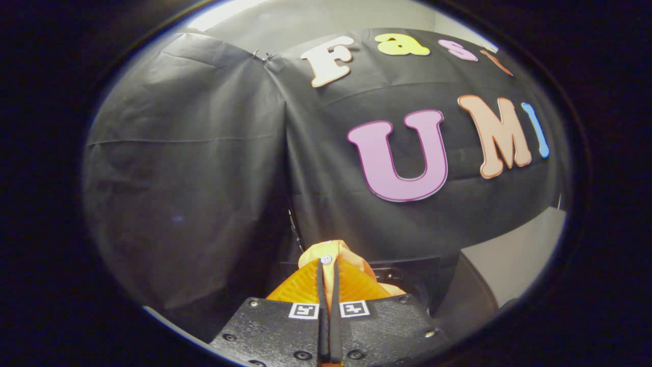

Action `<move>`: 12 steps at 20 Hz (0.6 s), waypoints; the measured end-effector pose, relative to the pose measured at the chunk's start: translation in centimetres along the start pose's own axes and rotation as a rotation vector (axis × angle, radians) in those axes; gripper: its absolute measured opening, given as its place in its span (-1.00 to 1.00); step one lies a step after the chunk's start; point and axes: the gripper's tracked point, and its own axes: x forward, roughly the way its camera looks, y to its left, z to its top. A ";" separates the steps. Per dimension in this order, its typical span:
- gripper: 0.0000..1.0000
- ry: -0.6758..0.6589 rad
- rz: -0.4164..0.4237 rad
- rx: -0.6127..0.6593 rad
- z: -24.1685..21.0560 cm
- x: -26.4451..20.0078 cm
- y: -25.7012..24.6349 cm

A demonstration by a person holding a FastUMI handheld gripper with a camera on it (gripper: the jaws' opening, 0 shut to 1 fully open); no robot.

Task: Put the clothes into the washing machine and then close the washing machine lid.

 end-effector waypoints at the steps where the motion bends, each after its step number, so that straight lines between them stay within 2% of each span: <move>1: -0.98 0.010 -0.012 0.008 -1.5 0.4 -0.2; 6: -0.98 0.039 -0.135 0.116 -8.9 2.0 -2.4; 10: -0.98 0.078 -0.234 0.155 -14.2 2.5 -4.4; 12: -0.98 0.087 -0.253 0.173 -16.1 3.0 -4.7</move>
